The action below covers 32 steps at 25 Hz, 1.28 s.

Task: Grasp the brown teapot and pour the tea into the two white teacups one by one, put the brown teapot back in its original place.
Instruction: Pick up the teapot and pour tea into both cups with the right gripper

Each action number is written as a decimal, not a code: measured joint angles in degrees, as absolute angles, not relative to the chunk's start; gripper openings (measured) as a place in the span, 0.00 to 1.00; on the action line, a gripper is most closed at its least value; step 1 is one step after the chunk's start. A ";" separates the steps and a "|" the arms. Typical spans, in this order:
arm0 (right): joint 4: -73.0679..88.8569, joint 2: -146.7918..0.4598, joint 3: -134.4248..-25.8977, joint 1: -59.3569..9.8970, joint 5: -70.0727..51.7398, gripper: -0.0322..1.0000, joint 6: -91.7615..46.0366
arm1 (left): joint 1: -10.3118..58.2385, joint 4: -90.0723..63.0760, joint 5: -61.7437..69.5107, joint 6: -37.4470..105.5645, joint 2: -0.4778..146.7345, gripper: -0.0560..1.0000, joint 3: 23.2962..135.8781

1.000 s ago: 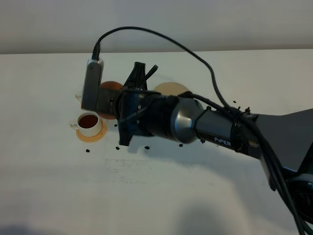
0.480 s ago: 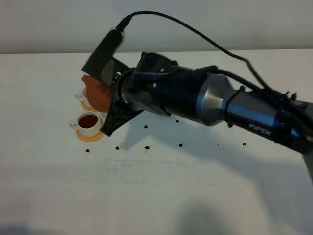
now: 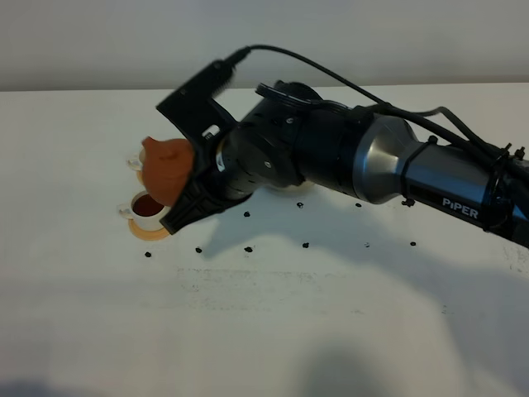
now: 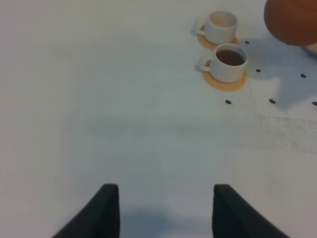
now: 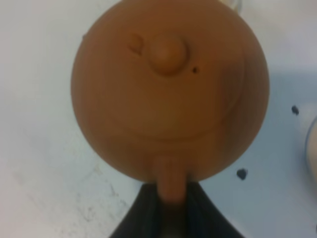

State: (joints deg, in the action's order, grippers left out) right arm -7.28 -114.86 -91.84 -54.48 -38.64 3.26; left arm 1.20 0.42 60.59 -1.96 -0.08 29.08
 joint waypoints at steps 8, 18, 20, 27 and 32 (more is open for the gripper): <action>-7.40 -114.86 -90.30 -53.03 -37.46 0.11 5.05 | 1.20 0.42 60.59 -1.96 -0.08 0.48 29.08; -7.34 -118.72 -90.23 -50.75 -34.75 0.11 5.98 | 1.20 0.42 60.59 -1.96 -0.08 0.48 29.08; -7.23 -119.40 -90.23 -50.21 -34.33 0.11 5.98 | 1.20 0.42 60.59 -1.96 -0.08 0.48 29.08; -6.79 -121.32 -90.23 -49.47 -32.94 0.11 6.26 | 1.20 0.42 60.59 -1.96 -0.08 0.48 29.08; -5.36 -123.47 -90.21 -49.47 -32.55 0.11 6.26 | 1.20 0.42 60.59 -1.96 -0.08 0.48 29.08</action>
